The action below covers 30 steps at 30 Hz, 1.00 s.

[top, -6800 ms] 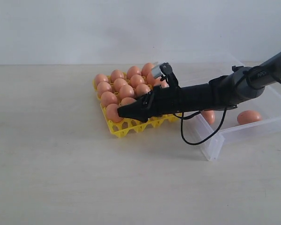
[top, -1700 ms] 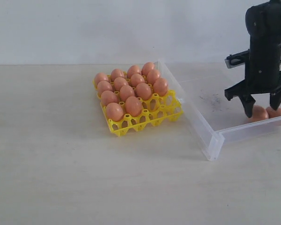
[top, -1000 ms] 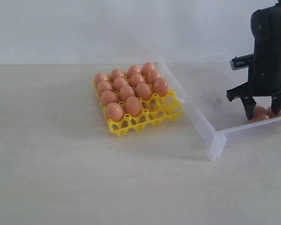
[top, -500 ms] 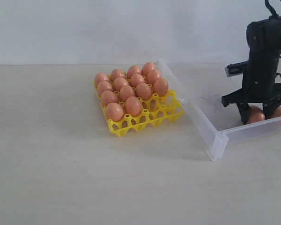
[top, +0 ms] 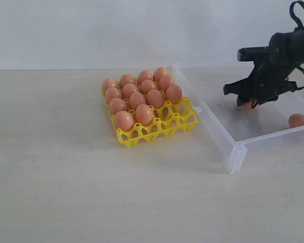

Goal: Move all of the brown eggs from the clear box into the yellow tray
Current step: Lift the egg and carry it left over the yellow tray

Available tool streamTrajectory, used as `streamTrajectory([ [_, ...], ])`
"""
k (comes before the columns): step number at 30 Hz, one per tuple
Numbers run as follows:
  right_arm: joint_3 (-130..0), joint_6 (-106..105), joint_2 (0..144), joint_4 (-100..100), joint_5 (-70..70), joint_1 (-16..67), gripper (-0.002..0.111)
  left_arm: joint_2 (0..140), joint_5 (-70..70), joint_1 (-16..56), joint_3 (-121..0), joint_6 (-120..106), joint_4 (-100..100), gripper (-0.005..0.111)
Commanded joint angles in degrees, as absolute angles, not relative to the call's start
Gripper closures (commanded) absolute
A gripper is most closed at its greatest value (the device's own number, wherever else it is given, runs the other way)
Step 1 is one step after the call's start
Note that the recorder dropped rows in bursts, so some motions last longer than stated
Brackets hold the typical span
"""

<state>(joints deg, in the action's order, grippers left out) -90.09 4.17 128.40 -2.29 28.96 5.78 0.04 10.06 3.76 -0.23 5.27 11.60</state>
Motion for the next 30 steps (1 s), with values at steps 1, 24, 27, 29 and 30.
streamTrajectory([
  [1, -76.06, 2.88, 124.12, 0.0, -4.76, 5.83, 0.109, 0.0, 9.88, 4.06, 0.0, 5.56, 11.46, 0.103],
  [24, -52.59, 23.96, 121.56, -40.52, -69.96, 16.42, 0.109, 0.0, 9.88, 4.06, 0.0, 5.56, 11.46, 0.103],
  [27, -53.9, 21.88, 122.58, -40.39, -69.96, 19.32, 0.109, 0.0, 9.88, 4.06, 0.0, 5.56, 11.46, 0.103],
  [29, -55.49, 22.4, 123.96, -38.74, -69.96, 20.32, 0.109, 0.0, 9.88, 4.06, 0.0, 5.56, 11.46, 0.103],
  [30, -56.43, 22.78, 124.73, -37.84, -68.65, 20.53, 0.109, 0.0, 9.88, 4.06, 0.0, 5.56, 11.46, 0.103],
])
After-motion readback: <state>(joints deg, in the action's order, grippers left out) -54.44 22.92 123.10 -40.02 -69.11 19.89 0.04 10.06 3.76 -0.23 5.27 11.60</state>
